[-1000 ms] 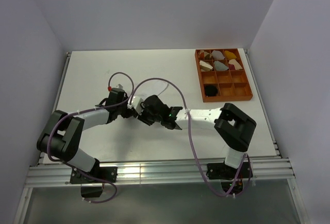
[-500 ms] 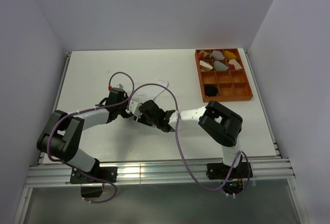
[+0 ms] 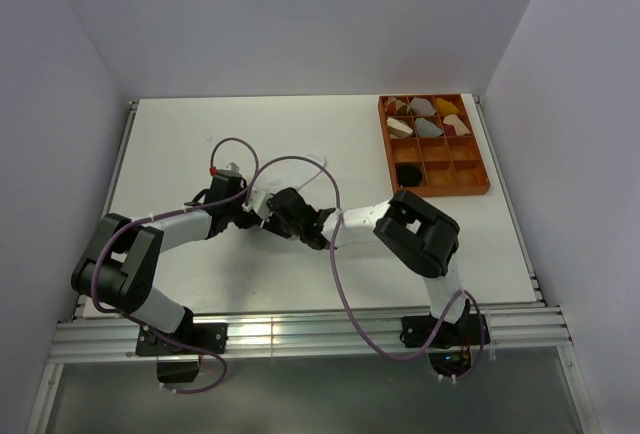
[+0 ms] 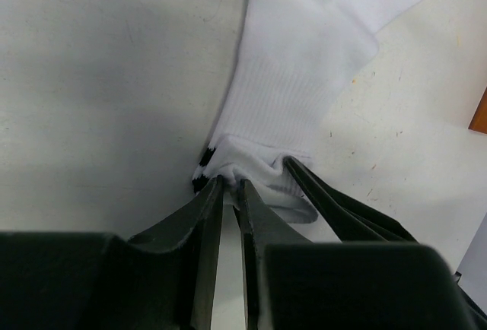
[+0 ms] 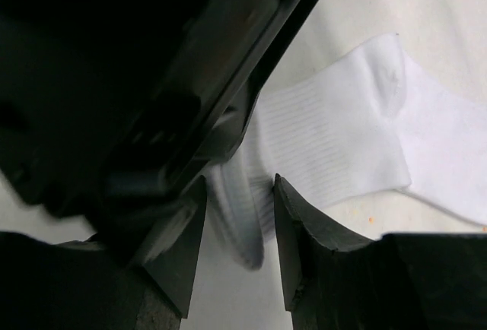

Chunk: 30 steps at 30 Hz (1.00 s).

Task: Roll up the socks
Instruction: Roll the sock at the center of the board.

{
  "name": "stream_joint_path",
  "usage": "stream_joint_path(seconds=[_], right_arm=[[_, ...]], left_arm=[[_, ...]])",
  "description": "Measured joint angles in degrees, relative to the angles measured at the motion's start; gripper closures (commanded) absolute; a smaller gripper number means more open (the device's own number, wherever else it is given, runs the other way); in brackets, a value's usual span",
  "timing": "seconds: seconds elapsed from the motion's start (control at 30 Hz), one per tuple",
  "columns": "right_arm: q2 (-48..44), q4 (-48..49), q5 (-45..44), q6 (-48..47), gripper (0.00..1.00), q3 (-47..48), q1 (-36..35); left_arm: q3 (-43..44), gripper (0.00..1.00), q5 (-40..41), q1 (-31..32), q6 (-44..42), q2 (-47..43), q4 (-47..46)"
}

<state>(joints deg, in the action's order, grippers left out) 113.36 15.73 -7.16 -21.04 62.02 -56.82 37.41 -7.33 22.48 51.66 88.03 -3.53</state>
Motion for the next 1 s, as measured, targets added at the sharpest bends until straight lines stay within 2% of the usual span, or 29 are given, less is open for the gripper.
stream_joint_path(seconds=[0.13, 0.27, 0.43, 0.73, 0.87, 1.0], right_arm=[[1.2, -0.6, 1.7, 0.3, 0.64, 1.7, 0.5], [1.2, -2.6, 3.5, 0.4, 0.83, 2.4, 0.5], [1.1, -7.8, 6.4, 1.2, 1.00, 4.8, 0.8], [1.4, -18.1, 19.5, 13.0, 1.00, 10.1, 4.2], [3.4, -20.5, 26.2, 21.0, 1.00, 13.0, 6.8], [5.9, -18.8, 35.7, 30.7, 1.00, 13.9, 10.1]], left_arm=[[0.0, 0.79, 0.1, -0.2, 0.1, 0.0, -0.2], [0.0, 0.79, 0.2, -0.4, 0.1, 0.0, 0.0], [0.9, 0.78, 1.5, -0.6, 0.0, 0.0, 1.1], [1.5, 0.66, 6.0, -1.5, 0.3, -4.6, 5.0], [0.7, 0.62, 8.2, -3.6, 1.9, -10.9, 5.2], [-3.4, 0.59, 9.9, -6.7, 4.0, -19.1, 4.7]])
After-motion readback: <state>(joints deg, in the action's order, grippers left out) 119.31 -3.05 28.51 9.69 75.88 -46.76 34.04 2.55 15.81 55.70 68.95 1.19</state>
